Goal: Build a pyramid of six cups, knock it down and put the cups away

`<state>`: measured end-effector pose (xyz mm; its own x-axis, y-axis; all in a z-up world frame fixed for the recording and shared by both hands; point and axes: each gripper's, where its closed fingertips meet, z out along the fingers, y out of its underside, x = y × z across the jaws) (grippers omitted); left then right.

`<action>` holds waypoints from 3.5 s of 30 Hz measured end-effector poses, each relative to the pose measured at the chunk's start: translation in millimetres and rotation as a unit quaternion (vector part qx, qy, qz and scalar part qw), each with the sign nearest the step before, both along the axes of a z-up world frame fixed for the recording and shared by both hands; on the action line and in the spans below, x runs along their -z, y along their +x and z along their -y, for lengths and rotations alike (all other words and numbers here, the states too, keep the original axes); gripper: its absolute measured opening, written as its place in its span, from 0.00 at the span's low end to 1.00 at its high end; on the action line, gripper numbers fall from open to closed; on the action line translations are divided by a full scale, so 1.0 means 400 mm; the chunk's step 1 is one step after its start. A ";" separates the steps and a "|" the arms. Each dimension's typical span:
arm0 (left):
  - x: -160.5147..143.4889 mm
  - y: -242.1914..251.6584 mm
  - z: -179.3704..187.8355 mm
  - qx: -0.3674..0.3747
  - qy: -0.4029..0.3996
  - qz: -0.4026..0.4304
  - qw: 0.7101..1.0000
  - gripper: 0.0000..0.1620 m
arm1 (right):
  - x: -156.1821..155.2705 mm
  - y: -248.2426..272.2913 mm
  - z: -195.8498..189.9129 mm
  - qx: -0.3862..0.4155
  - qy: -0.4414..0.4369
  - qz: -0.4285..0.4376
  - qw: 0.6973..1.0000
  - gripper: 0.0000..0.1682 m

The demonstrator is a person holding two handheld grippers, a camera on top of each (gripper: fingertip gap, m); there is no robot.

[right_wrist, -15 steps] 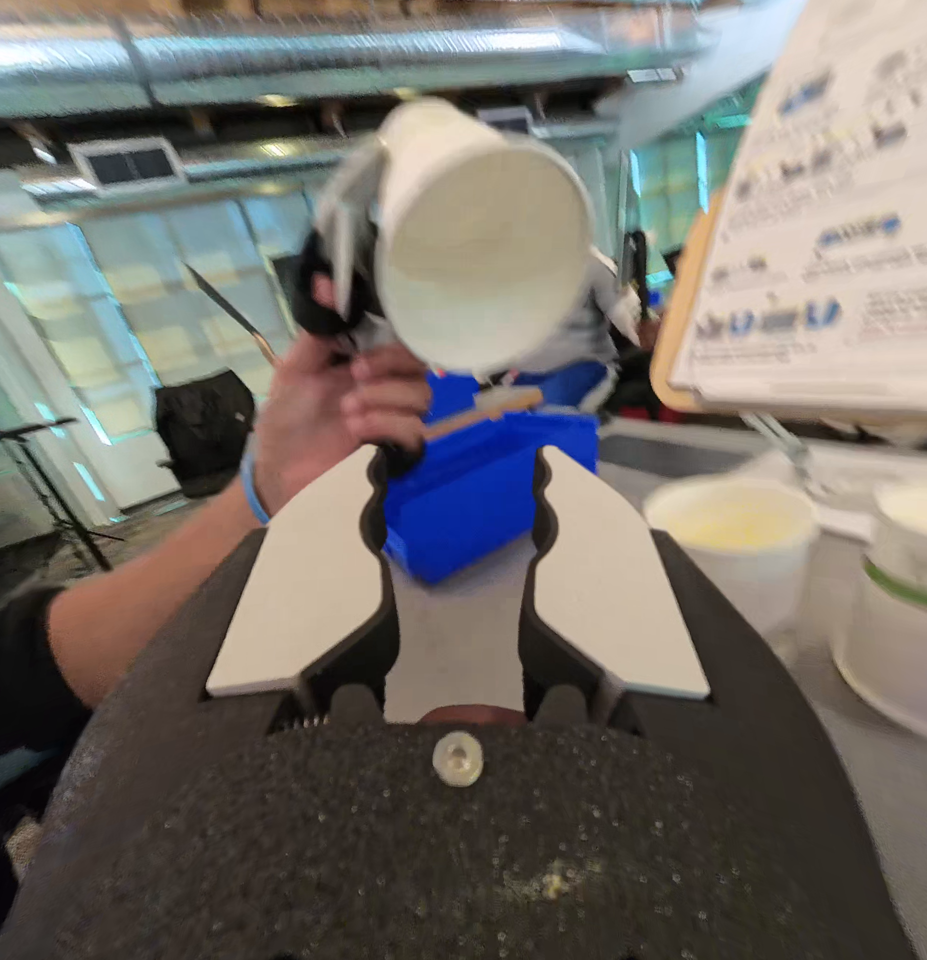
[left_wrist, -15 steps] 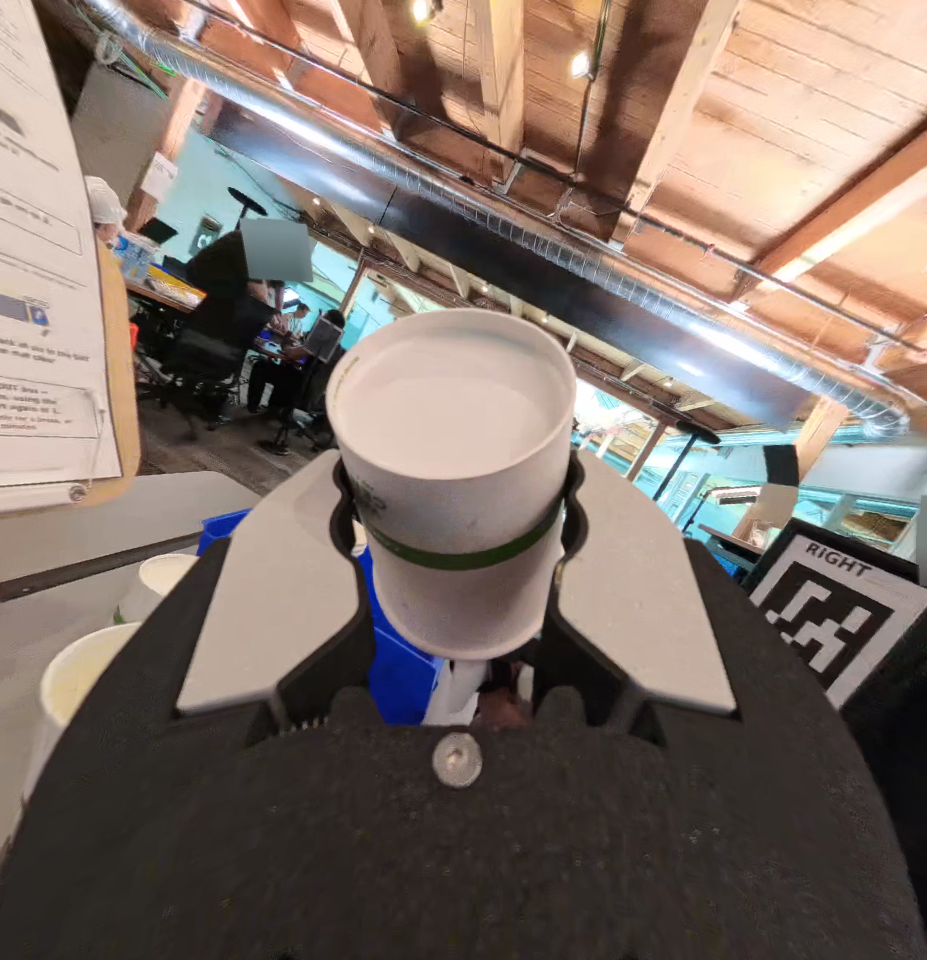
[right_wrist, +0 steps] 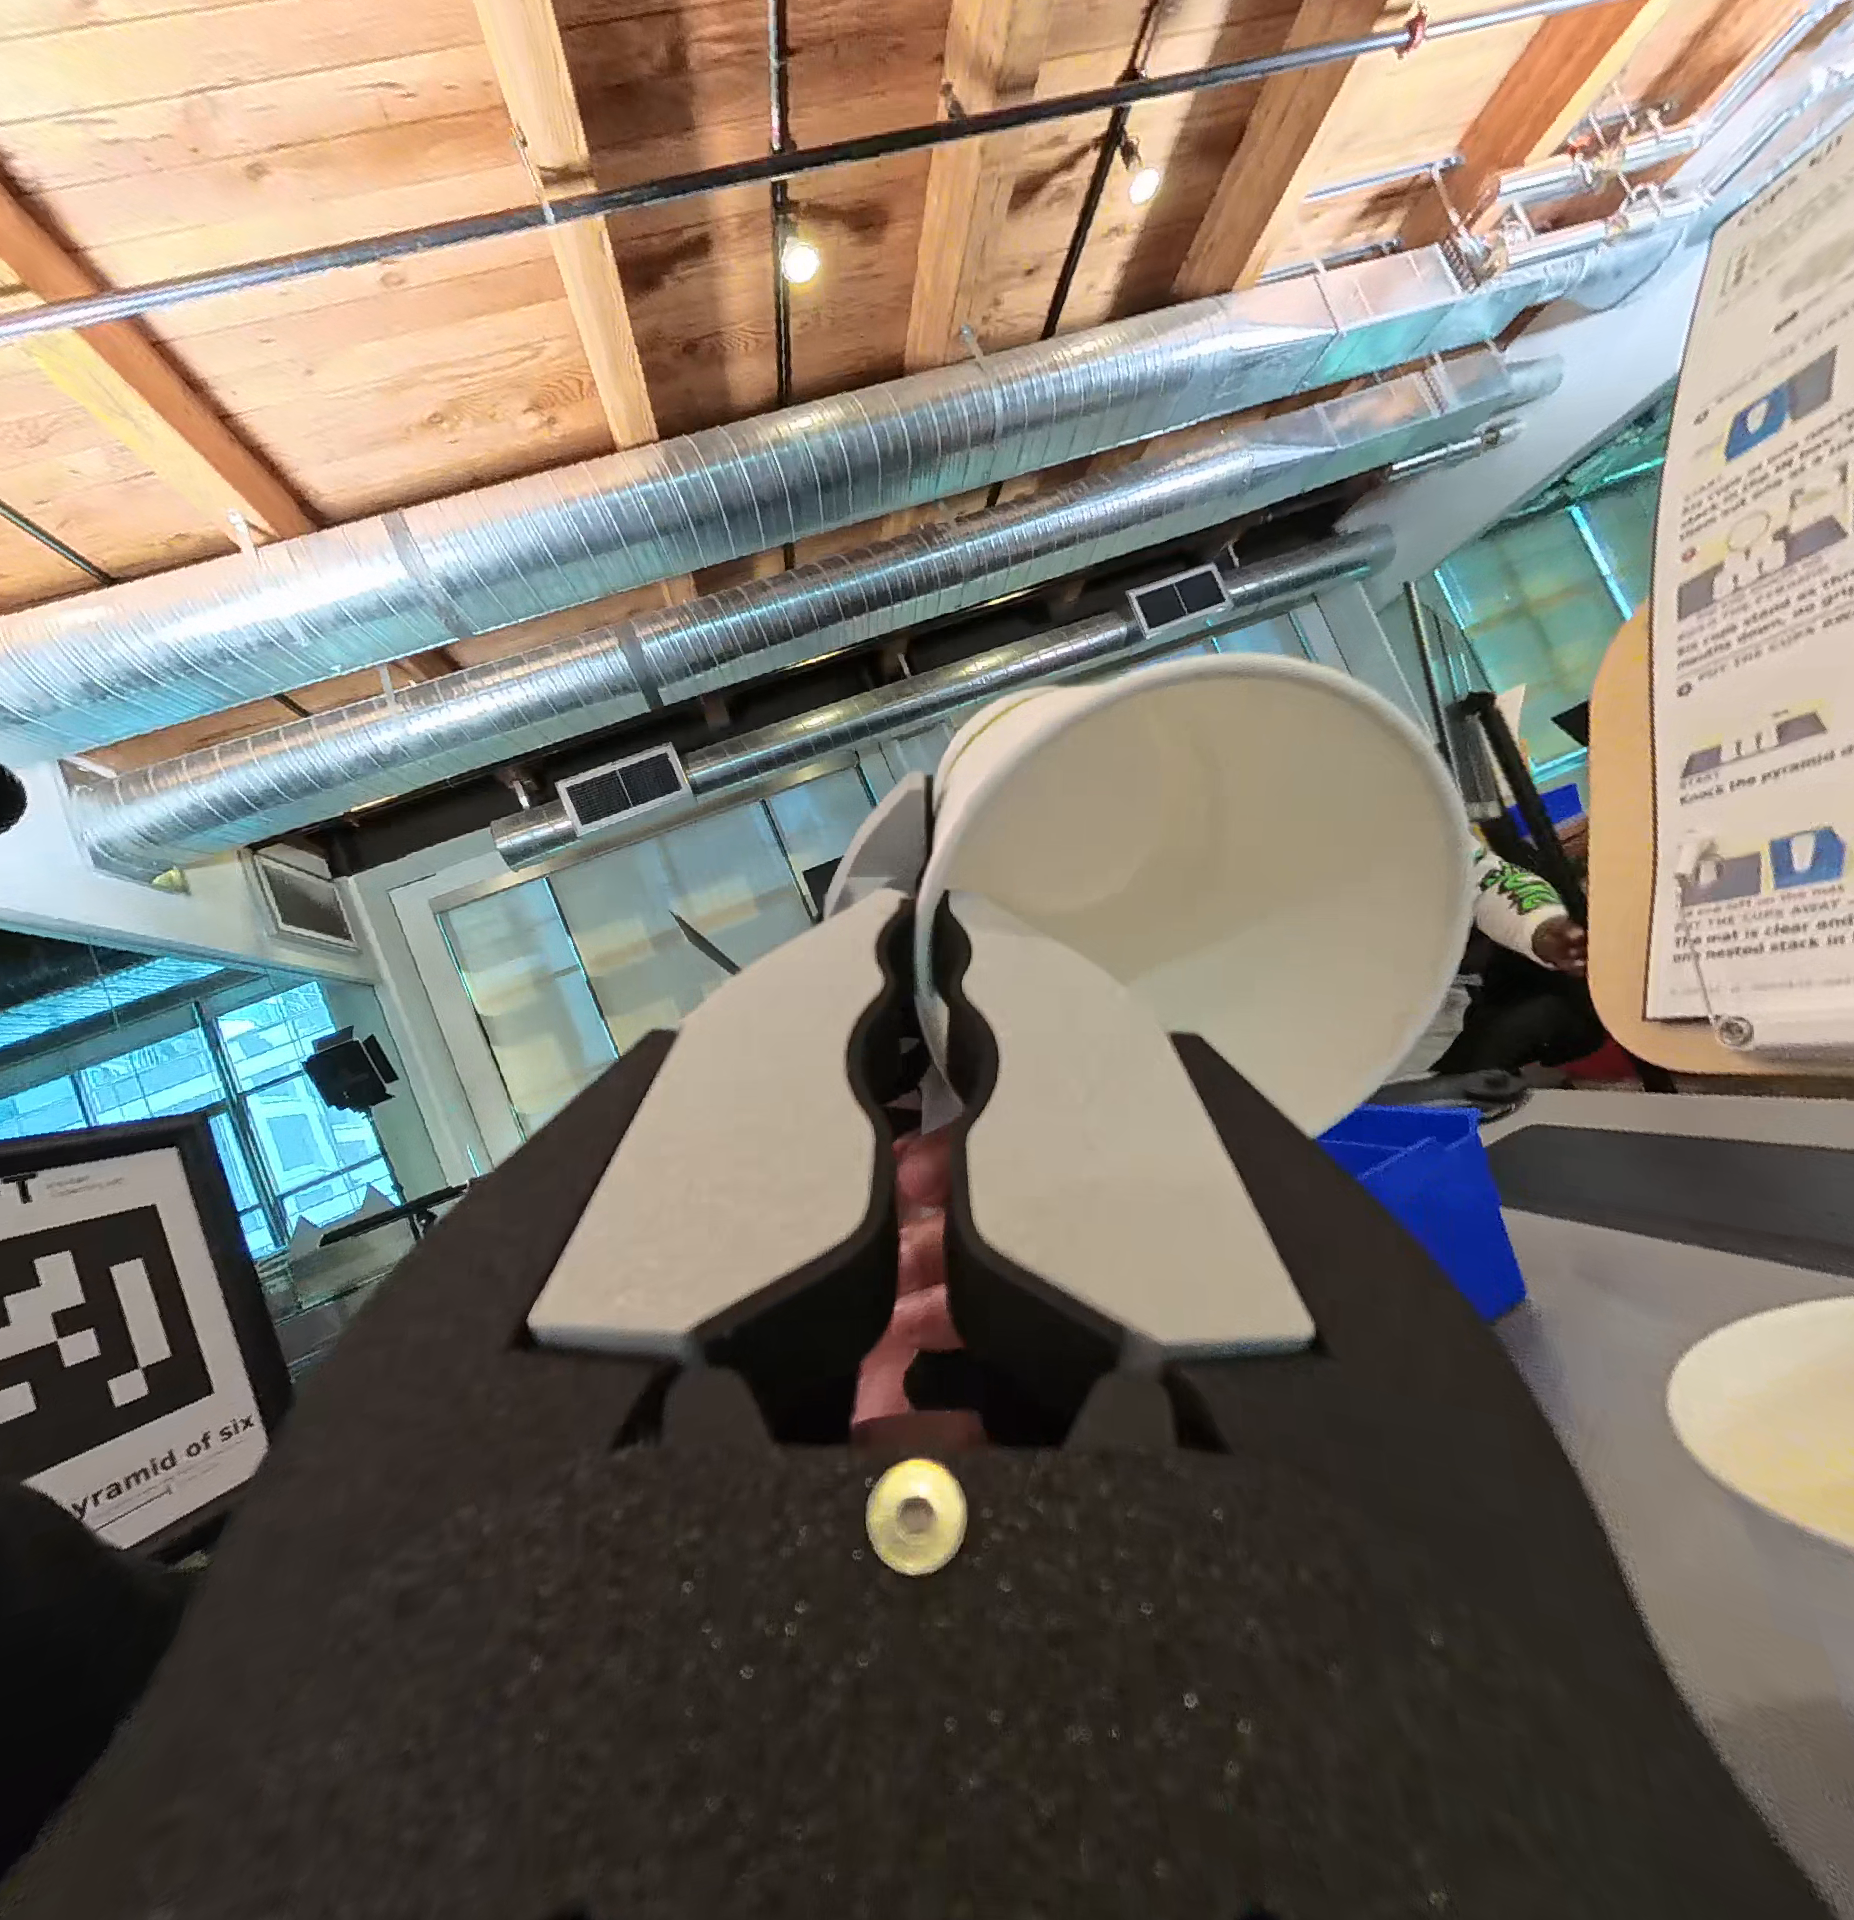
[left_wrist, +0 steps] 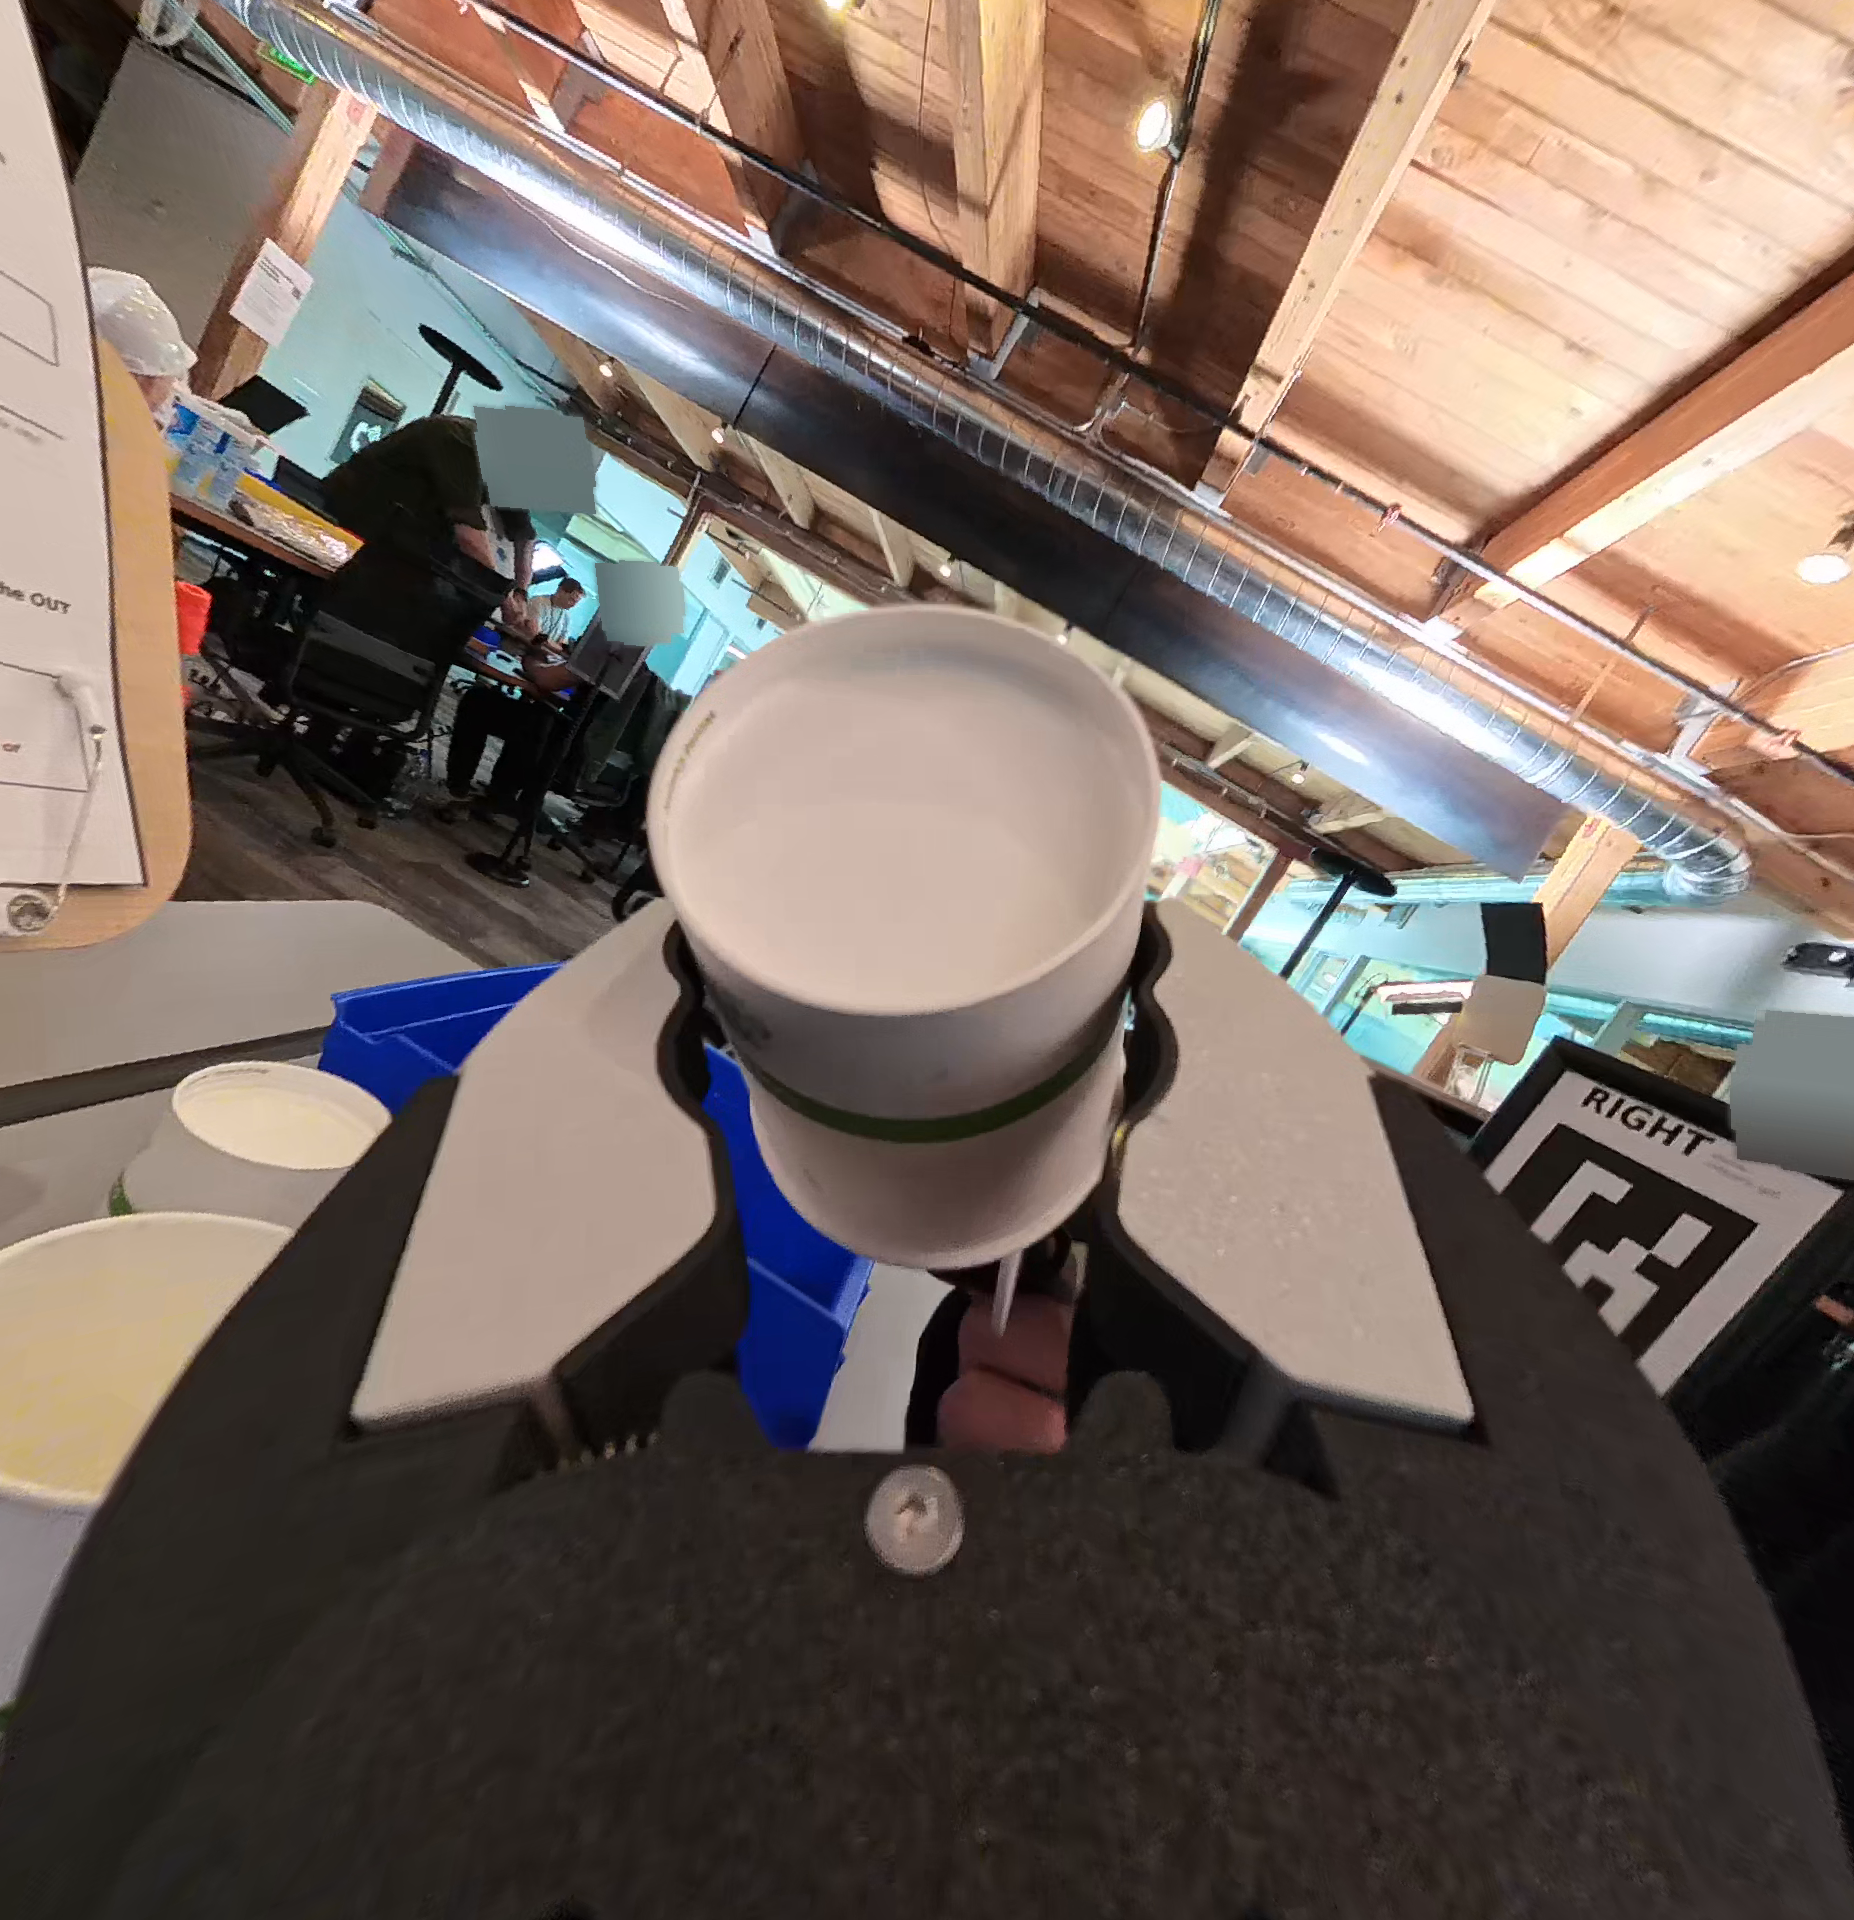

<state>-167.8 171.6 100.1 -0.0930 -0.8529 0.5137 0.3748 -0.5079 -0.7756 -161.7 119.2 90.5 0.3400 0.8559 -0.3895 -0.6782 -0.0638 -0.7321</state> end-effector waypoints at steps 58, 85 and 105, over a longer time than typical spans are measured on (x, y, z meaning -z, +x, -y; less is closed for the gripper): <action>0.498 -0.192 0.064 -0.269 0.050 -0.393 0.878 0.55 | 0.462 0.084 0.051 0.231 -0.209 0.444 0.840 0.36; 0.548 -0.229 0.089 -0.274 0.059 -0.428 0.859 0.52 | 0.490 0.153 -0.368 0.116 -0.425 0.624 0.646 0.03; 0.565 -0.209 0.100 -0.244 0.039 -0.426 0.870 0.50 | -0.002 0.762 -0.313 0.265 -0.475 0.525 0.655 0.02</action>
